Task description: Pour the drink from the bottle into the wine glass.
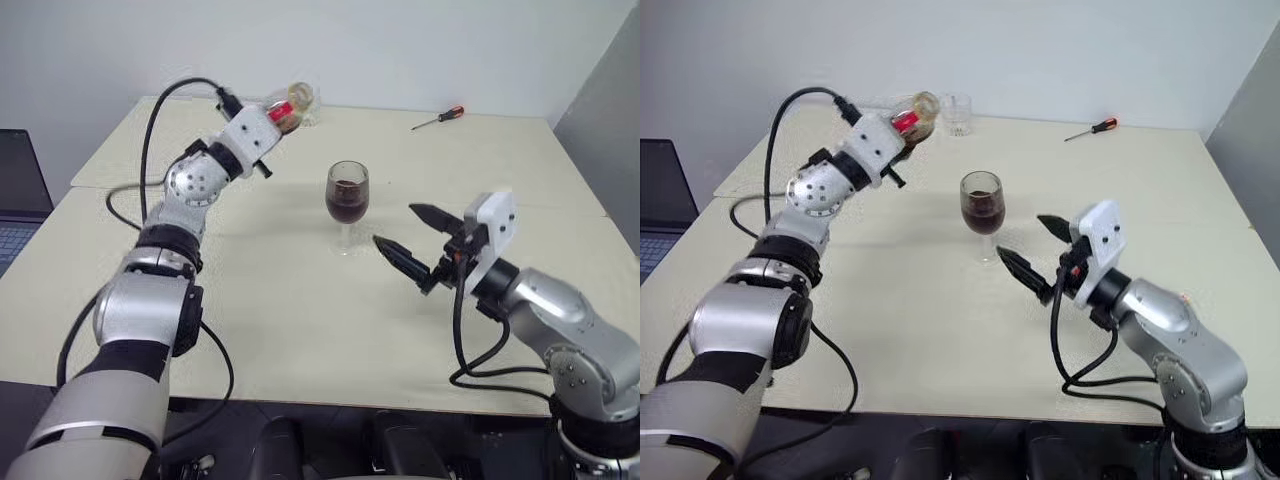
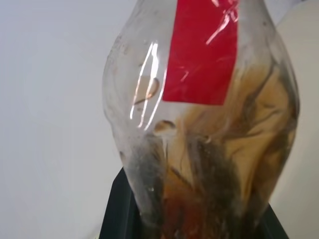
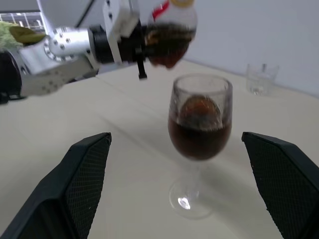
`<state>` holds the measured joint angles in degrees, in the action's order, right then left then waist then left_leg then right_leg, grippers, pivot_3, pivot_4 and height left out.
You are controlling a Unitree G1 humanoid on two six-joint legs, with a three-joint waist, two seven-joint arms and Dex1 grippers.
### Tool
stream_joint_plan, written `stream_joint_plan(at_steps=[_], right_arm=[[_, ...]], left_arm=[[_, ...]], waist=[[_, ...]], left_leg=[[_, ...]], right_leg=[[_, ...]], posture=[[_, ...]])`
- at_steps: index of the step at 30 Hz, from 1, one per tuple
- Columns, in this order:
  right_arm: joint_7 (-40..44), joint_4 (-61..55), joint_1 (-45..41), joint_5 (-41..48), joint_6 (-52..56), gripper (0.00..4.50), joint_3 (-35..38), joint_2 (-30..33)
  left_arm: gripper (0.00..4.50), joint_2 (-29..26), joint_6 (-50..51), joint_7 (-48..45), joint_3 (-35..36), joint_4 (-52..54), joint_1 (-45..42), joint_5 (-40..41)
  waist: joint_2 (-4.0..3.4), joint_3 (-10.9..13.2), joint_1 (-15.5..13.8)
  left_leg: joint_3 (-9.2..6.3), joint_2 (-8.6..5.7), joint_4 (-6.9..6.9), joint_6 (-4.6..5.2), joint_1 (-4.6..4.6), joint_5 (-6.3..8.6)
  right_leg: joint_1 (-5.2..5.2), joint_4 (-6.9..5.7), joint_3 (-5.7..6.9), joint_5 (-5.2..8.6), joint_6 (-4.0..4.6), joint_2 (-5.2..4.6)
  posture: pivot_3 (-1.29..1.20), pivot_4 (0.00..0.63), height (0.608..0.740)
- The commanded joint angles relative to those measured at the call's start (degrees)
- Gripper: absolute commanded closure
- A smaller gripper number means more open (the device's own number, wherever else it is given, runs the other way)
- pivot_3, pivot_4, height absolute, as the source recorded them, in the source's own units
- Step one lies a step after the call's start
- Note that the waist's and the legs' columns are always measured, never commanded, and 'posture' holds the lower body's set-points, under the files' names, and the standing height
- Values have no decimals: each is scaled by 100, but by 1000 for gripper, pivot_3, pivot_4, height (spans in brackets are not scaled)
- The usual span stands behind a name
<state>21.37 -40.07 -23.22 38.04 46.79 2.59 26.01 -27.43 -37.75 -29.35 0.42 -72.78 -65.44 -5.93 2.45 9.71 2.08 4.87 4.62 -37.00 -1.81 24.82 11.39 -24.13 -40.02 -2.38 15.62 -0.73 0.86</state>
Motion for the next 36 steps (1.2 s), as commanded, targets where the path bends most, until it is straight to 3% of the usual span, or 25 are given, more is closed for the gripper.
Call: stream_joint_plan(at_steps=[1,9,19,20,30,36], right_arm=[[67,50,-699,301,183,0,-161,-83],[575,413,-1328,149,568,0,-834,342],[767,657,-1498,-52,542,0,-1114,328],[784,673,-1510,-76,541,0,-1137,307],[960,764,-1492,-261,394,0,-1252,239],[1168,845,-1510,-384,186,0,-1243,231]], left_arm=[[3754,83,511,-233,486,446,479,659],[3754,308,1427,235,1092,1180,1565,1279],[3754,596,2044,697,1284,2287,2573,1519],[3039,612,2085,732,1286,2384,2650,1526],[66,566,2819,944,1441,3751,3435,1723],[24,326,3596,721,1602,5179,4397,2050]], waist=[[1,-1,13],[5,-3,-58],[9,-8,-50],[10,-8,-45],[9,-9,-34],[9,-9,-17]], left_leg=[[-2,0,0,0,0,0],[-3,-2,-6,0,8,0],[-7,1,-4,0,5,0],[-5,1,-4,0,4,0],[-6,4,-3,0,2,0],[-7,8,0,0,0,0]], right_leg=[[0,-1,2,0,0,0],[1,2,8,-1,1,-11],[4,1,8,-1,2,-8],[4,1,7,-1,2,-9],[4,1,6,-1,2,-7],[2,0,4,-1,2,-6]], posture=[[0,150,740],[0,150,740],[0,150,740],[0,150,740],[0,150,740],[0,150,740]])
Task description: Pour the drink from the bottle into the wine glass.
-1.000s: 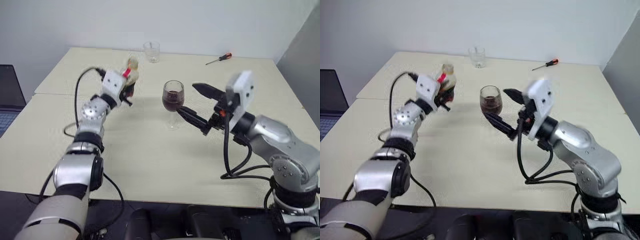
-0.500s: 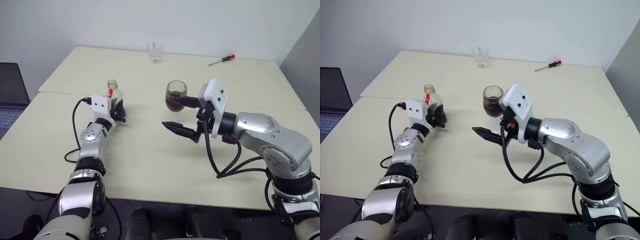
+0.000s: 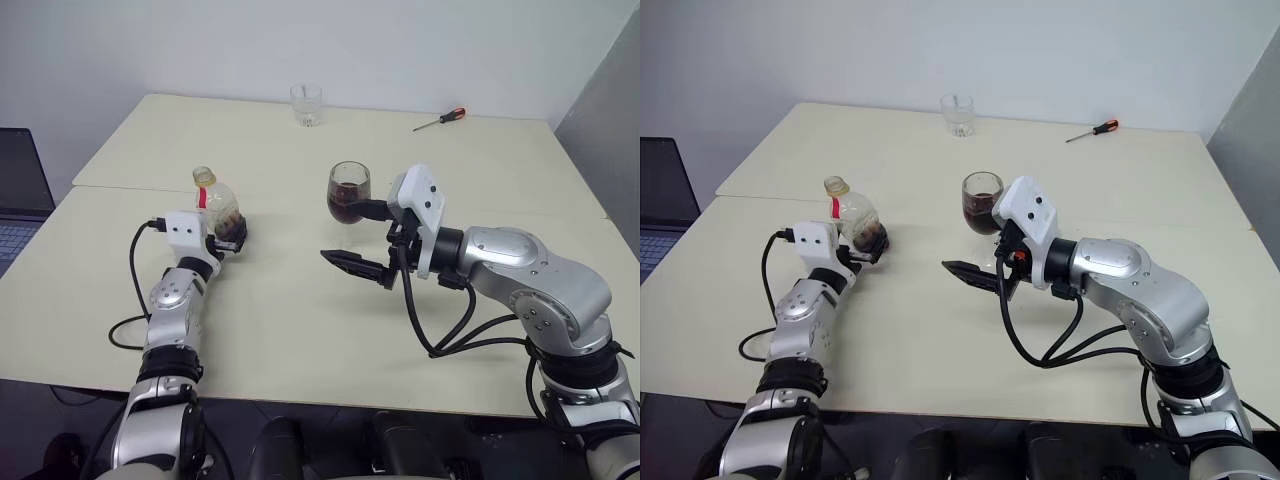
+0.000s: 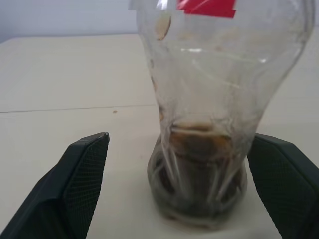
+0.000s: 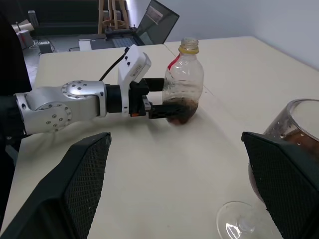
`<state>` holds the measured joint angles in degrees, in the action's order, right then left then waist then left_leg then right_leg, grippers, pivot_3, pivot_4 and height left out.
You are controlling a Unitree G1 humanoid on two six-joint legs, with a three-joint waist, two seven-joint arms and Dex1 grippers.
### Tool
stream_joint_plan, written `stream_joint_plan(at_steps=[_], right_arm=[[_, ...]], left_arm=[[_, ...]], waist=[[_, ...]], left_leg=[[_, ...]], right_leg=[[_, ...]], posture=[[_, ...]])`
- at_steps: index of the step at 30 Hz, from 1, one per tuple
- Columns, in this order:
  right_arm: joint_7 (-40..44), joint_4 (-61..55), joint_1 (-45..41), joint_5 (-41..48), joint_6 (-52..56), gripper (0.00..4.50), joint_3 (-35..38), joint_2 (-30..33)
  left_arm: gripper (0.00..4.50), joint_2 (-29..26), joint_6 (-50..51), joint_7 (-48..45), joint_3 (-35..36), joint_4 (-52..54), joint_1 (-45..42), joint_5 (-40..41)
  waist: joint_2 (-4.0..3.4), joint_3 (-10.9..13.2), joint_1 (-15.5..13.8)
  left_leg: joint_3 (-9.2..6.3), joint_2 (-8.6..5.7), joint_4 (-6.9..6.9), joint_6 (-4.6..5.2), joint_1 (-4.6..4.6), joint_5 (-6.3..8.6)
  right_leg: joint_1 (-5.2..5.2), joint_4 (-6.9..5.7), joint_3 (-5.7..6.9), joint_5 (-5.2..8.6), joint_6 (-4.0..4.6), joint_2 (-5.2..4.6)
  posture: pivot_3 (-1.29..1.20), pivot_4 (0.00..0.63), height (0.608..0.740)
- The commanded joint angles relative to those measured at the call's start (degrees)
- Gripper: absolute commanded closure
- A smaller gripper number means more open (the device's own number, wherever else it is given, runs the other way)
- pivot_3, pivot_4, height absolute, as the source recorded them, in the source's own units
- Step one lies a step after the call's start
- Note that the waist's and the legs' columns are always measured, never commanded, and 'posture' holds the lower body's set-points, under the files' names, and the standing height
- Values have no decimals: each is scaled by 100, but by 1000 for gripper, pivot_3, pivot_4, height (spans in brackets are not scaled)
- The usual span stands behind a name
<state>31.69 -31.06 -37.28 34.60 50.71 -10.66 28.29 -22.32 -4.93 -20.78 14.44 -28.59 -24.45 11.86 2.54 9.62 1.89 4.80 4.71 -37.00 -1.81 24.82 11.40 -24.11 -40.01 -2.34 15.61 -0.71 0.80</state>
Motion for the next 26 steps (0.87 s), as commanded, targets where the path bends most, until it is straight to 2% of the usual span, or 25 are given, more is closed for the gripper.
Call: stream_joint_plan(at_steps=[1,4,11,15,19,23,26], right_arm=[[179,-50,-104,-27,-218,0,124,23],[316,-19,-81,10,-248,0,245,124],[878,150,-11,48,-307,0,502,738],[1360,465,1,2,-535,0,781,1269],[1756,880,97,47,-767,0,1156,1622],[2187,1288,381,-70,-1034,0,1342,2023],[2285,1452,406,-106,-1130,0,1335,2067]], left_arm=[[24,-243,480,-224,261,1014,480,409],[24,-517,940,-397,373,1546,901,573],[24,-1760,2273,-1917,529,2658,1077,1586],[24,-2662,3346,-2603,559,3435,699,2313],[24,-3268,3797,-3118,459,3624,362,2524],[24,-3595,4072,-3378,418,3579,-142,2632],[24,-3629,4205,-3566,401,3645,-275,2749]], waist=[[0,0,0],[0,0,-6],[6,-1,-28],[5,1,-30],[4,1,-21],[3,3,-15],[1,4,-4]], left_leg=[[-1,1,1,0,-1,0],[-1,2,1,0,-1,0],[-1,-2,2,0,-2,1],[-2,-4,6,0,-2,1],[-1,-4,7,1,-6,1],[0,-1,10,1,-6,1],[-1,1,11,1,-6,1]], right_leg=[[0,0,0,0,0,0],[1,0,3,0,1,-1],[2,5,5,3,4,-8],[2,8,6,8,11,-9],[1,7,2,16,15,-7],[-1,6,5,20,20,0],[-2,5,3,23,16,3]], posture=[[0,150,740],[0,150,740],[0,150,740],[0,150,740],[0,150,740],[0,150,740],[0,150,740]])
